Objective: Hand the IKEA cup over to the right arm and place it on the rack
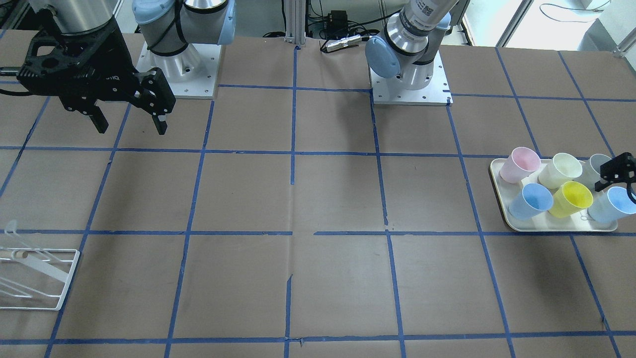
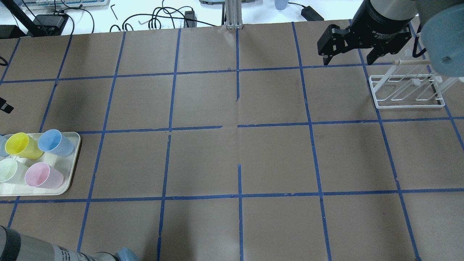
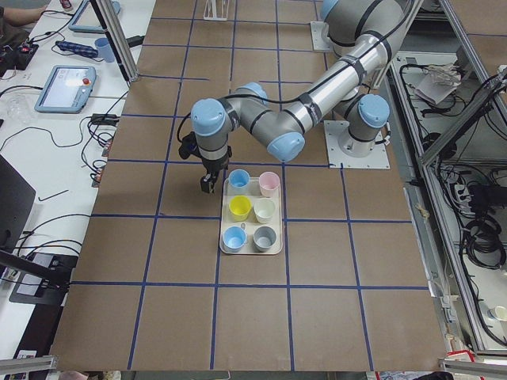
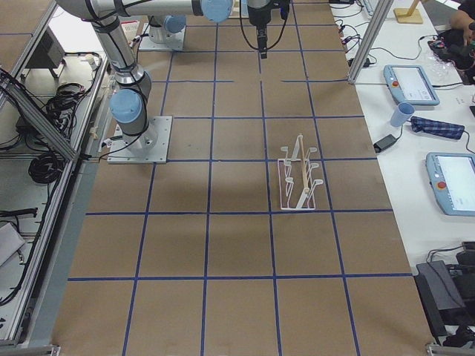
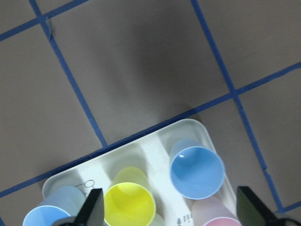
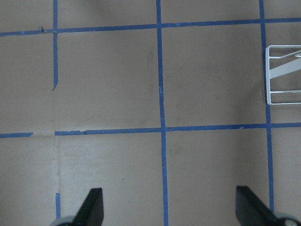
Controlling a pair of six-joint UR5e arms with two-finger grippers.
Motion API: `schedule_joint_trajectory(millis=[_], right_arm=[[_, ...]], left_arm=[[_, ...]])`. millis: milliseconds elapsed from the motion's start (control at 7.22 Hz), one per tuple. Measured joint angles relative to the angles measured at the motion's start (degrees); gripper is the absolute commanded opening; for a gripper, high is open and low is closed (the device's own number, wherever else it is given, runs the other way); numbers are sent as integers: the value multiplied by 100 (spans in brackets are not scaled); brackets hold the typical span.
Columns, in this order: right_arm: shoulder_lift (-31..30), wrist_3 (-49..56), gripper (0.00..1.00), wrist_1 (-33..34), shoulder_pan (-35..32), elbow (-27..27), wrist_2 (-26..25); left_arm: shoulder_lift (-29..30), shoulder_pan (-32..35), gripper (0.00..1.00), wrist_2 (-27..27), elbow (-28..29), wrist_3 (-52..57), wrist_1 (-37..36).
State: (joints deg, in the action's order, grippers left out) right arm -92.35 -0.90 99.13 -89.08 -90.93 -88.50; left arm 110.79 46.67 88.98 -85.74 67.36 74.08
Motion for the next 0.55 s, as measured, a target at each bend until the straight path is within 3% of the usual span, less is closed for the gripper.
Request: schedule_joint_trajectory(millis=[554], right_arm=[[-5, 0, 100, -14, 18, 1, -1]], left_arm=[[903, -719, 100, 14, 213, 748, -837]])
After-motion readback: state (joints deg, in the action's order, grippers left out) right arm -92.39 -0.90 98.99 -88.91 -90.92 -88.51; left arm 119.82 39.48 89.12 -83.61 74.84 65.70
